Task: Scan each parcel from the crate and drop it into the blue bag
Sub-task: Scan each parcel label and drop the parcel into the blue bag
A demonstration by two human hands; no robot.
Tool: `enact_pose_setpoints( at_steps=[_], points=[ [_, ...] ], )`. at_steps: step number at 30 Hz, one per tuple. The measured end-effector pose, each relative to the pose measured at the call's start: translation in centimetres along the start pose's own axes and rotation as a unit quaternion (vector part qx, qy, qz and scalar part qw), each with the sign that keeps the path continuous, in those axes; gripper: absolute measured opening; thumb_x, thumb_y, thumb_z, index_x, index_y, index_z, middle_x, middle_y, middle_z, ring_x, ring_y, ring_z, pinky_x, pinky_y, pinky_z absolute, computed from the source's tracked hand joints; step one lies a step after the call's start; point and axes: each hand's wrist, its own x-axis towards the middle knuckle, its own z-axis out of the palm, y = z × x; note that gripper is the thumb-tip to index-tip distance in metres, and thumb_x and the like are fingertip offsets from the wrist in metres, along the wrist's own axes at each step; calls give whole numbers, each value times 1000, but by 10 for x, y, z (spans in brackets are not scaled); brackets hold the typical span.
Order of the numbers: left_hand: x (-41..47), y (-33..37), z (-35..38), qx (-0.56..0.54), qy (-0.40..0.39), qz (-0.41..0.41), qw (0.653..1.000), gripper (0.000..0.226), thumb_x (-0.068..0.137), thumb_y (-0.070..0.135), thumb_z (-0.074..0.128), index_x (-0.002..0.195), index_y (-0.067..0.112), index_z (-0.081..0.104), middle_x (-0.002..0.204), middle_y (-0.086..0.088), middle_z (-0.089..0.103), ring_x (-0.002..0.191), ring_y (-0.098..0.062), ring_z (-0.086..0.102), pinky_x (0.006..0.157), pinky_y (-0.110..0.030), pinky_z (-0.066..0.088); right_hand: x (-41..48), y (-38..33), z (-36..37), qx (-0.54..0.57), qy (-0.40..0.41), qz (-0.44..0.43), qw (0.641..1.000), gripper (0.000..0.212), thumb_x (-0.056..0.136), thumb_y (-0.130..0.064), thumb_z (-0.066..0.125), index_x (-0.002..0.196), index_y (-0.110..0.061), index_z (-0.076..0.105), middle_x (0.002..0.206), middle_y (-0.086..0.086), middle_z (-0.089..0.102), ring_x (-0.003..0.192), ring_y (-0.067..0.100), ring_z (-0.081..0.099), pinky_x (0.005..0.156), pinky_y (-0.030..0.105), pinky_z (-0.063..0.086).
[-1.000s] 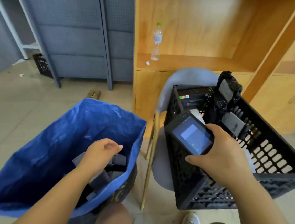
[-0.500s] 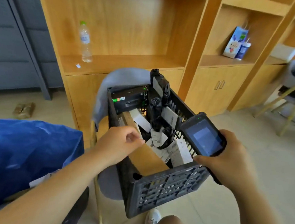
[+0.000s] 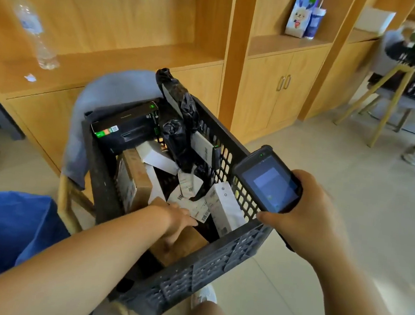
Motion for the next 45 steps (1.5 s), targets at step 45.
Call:
enact_pose_setpoints(
  at_steps=[45],
  points=[
    [-219,-32,75,-58,501,-175,846,88,71,49,76,146,44,29,156,15,24,139,-20,25,103,-42,19,-54,-75,13,98,-10,-97,990,80,41,-48,76,111,-39,38,89,-18,50,76,6,51,59,31,45]
  ],
)
